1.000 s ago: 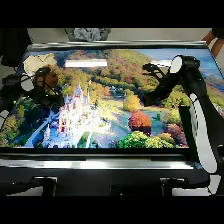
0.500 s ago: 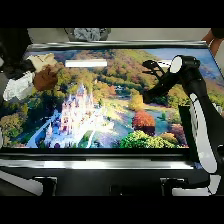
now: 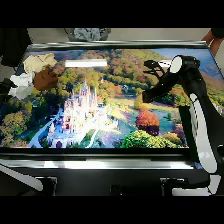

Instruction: Fold the shirts.

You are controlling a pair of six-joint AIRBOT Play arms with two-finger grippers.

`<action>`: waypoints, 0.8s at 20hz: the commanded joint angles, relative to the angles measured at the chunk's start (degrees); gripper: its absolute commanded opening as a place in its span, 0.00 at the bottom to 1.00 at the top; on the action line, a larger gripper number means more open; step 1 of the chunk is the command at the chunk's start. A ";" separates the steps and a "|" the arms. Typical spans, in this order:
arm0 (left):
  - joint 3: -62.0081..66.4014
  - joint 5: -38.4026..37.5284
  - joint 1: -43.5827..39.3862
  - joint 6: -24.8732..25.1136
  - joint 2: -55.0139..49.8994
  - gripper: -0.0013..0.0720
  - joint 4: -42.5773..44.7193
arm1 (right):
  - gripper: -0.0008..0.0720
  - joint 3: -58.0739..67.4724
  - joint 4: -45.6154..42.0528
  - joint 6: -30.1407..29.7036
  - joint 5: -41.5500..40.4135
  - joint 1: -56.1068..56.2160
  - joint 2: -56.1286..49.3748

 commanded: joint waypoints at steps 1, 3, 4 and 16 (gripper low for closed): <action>-0.55 5.31 0.83 2.54 -2.08 1.00 1.18 | 0.95 -0.02 0.02 1.97 2.40 0.04 -0.04; -0.55 4.96 0.83 2.54 -3.78 1.00 0.70 | 0.95 -0.02 0.04 2.62 3.61 0.02 -0.04; -0.55 5.25 0.70 3.23 -4.63 1.00 -0.48 | 0.95 -0.02 0.02 3.04 4.02 0.02 -0.04; -0.52 10.86 -1.29 9.16 -5.14 0.05 -6.49 | 0.95 0.00 -0.02 4.79 5.84 0.02 -0.02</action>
